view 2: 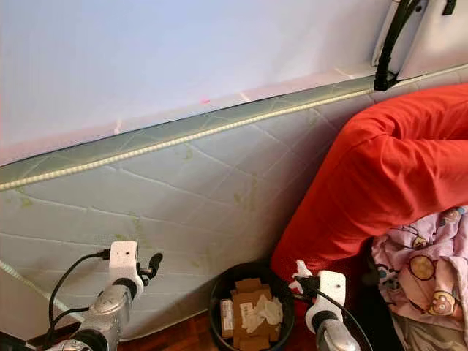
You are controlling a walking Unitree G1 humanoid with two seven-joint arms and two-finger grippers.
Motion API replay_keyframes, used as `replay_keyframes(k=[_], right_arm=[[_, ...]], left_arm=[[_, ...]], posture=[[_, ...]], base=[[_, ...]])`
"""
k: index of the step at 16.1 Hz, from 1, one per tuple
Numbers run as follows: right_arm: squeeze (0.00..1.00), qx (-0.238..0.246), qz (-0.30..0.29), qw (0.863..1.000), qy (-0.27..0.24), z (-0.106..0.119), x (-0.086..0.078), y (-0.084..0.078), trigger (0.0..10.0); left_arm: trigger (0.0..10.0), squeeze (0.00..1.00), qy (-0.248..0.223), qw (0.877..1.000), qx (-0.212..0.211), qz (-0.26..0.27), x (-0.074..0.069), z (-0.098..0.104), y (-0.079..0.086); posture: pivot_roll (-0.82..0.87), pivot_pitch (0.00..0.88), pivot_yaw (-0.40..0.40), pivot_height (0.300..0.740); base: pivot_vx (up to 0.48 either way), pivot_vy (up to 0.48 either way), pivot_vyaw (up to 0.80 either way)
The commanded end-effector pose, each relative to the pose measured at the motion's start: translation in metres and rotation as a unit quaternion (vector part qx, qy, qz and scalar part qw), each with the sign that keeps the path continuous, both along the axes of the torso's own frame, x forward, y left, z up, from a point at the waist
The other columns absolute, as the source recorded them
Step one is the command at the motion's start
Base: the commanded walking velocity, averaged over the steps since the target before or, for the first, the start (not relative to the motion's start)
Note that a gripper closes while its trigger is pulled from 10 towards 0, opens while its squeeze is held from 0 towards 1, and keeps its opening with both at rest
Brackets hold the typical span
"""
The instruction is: Clean up the room
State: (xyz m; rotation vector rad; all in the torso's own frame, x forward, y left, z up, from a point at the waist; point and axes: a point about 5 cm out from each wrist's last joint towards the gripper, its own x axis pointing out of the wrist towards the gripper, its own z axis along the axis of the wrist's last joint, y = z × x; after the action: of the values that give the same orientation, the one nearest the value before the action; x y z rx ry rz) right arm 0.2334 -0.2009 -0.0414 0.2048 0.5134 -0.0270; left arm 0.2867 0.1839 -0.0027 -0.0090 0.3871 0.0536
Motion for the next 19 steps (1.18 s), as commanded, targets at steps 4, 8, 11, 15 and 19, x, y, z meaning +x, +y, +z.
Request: replay_keyframes(k=[4,8,11,15,19], right_arm=[[0.0,-0.01,0.016,1.0,-0.007,0.003,0.003,-0.001,10.0],[0.0,-0.002,0.022,1.0,-0.006,0.003,0.003,0.0,10.0],[0.0,0.003,0.041,0.999,-0.005,0.002,0.003,0.002,10.0],[0.0,0.004,0.052,0.999,-0.008,0.003,0.003,0.003,10.0],[0.0,-0.001,0.068,0.998,-0.01,0.003,0.003,0.004,10.0]], left_arm=[[10.0,0.0,-0.01,1.0,-0.005,0.005,0.003,0.004,0.001],[10.0,0.0,0.004,1.0,-0.003,0.008,0.0,0.0,0.003],[10.0,0.0,0.015,1.0,-0.005,0.008,-0.005,-0.005,0.004],[10.0,0.0,0.06,0.998,0.006,0.014,-0.023,-0.022,0.009],[10.0,0.0,0.112,0.993,0.02,0.027,-0.049,-0.041,0.019]], posture=[[-0.08,0.0,0.013,0.74],[-0.08,0.0,0.013,0.74],[-0.08,0.0,0.012,0.74],[-0.08,0.0,0.014,0.74],[-0.06,0.0,0.013,0.74]], base=[[0.276,0.0,0.0],[0.288,0.0,0.0],[0.198,0.0,0.0],[0.0,0.0,0.0],[0.0,0.0,0.0]])
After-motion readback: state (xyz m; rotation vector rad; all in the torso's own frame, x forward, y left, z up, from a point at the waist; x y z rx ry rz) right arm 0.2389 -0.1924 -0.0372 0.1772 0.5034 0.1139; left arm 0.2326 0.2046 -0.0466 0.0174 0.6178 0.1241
